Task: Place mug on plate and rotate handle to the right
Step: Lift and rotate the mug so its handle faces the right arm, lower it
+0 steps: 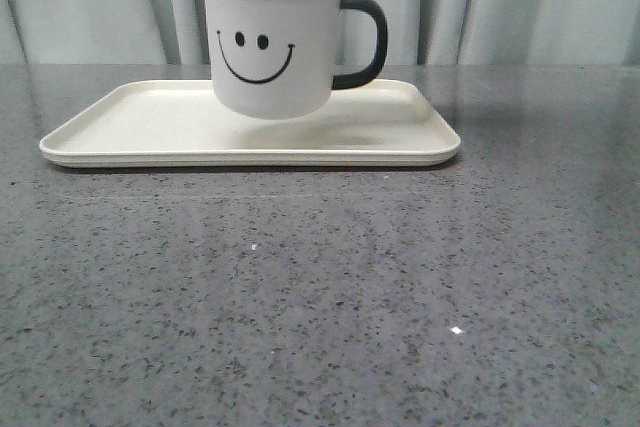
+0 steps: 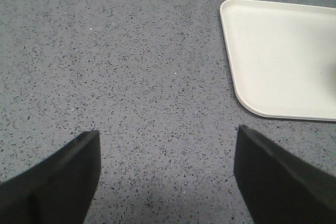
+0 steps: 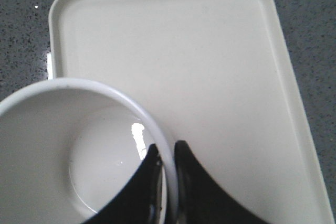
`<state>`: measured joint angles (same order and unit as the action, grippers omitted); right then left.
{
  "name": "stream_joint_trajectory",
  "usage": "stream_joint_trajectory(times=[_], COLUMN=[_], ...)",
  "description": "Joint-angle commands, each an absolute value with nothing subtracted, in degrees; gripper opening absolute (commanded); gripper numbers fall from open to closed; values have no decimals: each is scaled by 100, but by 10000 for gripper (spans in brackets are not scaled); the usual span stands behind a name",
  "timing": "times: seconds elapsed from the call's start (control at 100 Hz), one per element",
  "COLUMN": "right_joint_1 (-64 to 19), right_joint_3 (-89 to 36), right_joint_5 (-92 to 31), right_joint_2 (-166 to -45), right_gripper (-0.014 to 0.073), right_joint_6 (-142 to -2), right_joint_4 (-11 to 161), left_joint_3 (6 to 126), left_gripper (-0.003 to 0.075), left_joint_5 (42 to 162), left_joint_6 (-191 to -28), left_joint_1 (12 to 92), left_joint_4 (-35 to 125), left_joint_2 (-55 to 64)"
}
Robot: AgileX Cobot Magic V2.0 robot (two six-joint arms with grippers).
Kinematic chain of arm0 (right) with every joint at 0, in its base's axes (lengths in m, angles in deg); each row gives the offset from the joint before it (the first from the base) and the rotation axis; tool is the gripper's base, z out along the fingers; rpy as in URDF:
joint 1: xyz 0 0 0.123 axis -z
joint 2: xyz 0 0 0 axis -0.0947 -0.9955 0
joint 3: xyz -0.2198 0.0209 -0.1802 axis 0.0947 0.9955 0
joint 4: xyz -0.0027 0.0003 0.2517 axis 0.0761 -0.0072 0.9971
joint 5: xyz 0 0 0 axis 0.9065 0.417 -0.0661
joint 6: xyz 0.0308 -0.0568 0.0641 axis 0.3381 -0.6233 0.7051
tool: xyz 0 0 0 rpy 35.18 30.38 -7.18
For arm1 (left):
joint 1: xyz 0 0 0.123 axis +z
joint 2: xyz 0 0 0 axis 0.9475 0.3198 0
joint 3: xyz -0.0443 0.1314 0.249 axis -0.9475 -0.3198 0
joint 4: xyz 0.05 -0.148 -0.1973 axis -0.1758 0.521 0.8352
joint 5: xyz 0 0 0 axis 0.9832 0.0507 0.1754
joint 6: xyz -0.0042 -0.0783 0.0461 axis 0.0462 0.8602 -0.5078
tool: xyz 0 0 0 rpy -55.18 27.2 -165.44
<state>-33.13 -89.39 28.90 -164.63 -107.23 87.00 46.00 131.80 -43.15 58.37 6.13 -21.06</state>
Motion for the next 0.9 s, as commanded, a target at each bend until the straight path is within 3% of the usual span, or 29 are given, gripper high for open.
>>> stream_joint_trajectory(times=[0.0,0.89], right_joint_1=[-3286,-3274], right_joint_3=[-9120,-9120], right_joint_5=[3259,3172], right_joint_2=[-16221,-16535], right_gripper=[-61,-61], right_joint_6=[-10816,-11357], right_joint_4=[8947,9148], left_joint_3=[4751,4751], left_gripper=[512,512], left_joint_5=[12767,12767], left_joint_6=[-4274,-4274], left_joint_1=[5853,5853], left_joint_4=[575,575], left_joint_2=[-2099,-2099])
